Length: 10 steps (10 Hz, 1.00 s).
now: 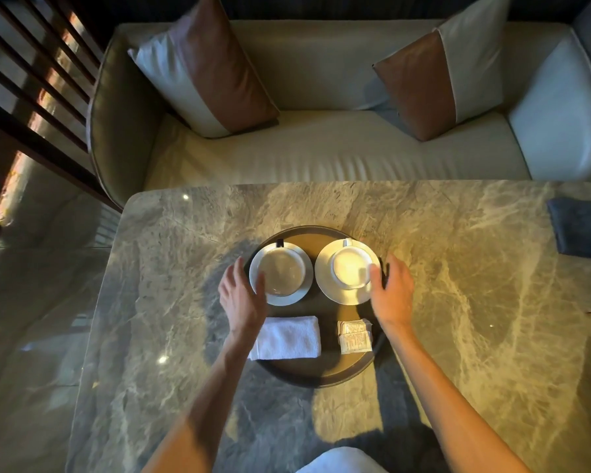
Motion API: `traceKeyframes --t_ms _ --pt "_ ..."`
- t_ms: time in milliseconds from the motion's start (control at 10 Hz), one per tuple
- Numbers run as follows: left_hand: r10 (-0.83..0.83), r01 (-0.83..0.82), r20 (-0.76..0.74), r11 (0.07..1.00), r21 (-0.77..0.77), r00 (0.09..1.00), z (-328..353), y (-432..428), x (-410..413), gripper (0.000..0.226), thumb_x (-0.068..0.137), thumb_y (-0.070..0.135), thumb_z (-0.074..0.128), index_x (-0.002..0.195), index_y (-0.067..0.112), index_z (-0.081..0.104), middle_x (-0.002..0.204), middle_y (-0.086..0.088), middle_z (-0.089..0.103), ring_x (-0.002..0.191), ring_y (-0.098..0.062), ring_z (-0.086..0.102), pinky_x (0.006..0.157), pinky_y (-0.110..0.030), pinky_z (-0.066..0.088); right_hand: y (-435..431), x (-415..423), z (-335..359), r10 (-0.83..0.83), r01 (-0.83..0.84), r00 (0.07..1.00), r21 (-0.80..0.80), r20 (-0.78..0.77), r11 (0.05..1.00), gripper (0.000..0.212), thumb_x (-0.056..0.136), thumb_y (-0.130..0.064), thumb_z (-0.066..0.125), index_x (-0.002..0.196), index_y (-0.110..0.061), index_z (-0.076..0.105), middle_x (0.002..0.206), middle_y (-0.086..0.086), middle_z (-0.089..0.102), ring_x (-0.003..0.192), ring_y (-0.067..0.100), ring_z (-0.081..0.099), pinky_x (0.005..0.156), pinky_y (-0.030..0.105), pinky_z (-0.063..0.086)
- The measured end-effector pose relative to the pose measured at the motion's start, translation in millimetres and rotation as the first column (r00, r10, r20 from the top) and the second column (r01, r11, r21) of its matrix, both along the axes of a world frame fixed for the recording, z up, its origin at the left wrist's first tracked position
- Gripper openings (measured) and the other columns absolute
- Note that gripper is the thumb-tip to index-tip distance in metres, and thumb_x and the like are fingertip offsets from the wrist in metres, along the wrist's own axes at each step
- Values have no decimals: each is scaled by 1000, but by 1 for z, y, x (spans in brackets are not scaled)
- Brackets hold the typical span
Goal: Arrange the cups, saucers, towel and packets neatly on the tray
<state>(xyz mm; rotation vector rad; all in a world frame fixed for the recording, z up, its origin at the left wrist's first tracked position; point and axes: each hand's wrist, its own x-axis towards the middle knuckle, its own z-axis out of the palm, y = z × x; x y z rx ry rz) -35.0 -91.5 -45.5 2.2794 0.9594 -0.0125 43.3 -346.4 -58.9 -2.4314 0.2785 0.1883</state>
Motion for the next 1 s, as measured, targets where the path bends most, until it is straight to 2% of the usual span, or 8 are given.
traceKeyframes --t_ms 100,200,300,500,600,800,900,1000 --pt "172 -188 -147 976 -106 974 -12 22 -17 35 97 21 44 126 3 53 126 -25 57 120 -42 48 103 -49 38 -29 -11 -19 -213 231 961 88 -176 969 42 101 -34 43 130 -6 56 129 18 60 122 34 54 101 38 42" --pt "131 -175 -179 950 -259 975 -22 33 -40 23 91 8 46 106 6 63 96 -13 69 92 -36 66 75 -37 52 -43 -30 -32 -209 281 928 212 -309 936 30 101 -19 49 123 -2 61 122 17 64 114 33 59 91 30 42" --pt "162 -238 -225 900 -365 961 -32 35 -59 26 90 8 51 112 17 61 96 -11 73 79 -30 69 64 -28 52 -47 -43 -36 -238 334 920 305 -313 892 25 98 -17 55 116 -3 66 112 10 66 111 31 60 90 30 43" --pt "219 -306 -277 895 -324 936 -38 36 -62 21 90 14 56 107 21 65 95 -10 72 67 -22 63 54 -22 43 -47 -36 -33 -308 463 852 338 -423 819 22 95 -17 60 112 -5 69 114 12 68 100 20 58 92 32 46" --pt "201 -290 -280 900 -325 939 -35 35 -60 20 92 13 53 108 19 64 95 -11 70 67 -24 66 53 -23 47 -46 -33 -28 -319 487 830 315 -457 815 22 96 -17 60 111 -5 69 114 13 68 102 24 59 97 39 48" --pt "121 -227 -335 927 -300 934 -14 33 -61 22 96 22 49 112 9 57 107 -22 67 82 -36 65 73 -40 56 -44 -33 1 -266 448 817 273 -511 851 23 97 -18 57 110 -1 66 117 19 66 105 32 60 100 47 49" --pt "-2 -57 -322 983 -175 947 0 27 -72 31 98 24 41 118 4 53 118 -23 62 101 -39 60 83 -43 49 -45 -52 19 -148 237 905 184 -400 954 32 99 -24 54 123 -2 59 127 17 62 119 32 57 102 40 45" --pt "-109 111 -336 994 -14 935 20 15 -91 36 99 31 37 126 13 51 128 -17 56 115 -38 52 94 -46 45 -43 -88 34 25 -32 975 -29 -220 999 47 96 -34 57 137 -11 52 138 8 58 128 26 53 107 40 44"
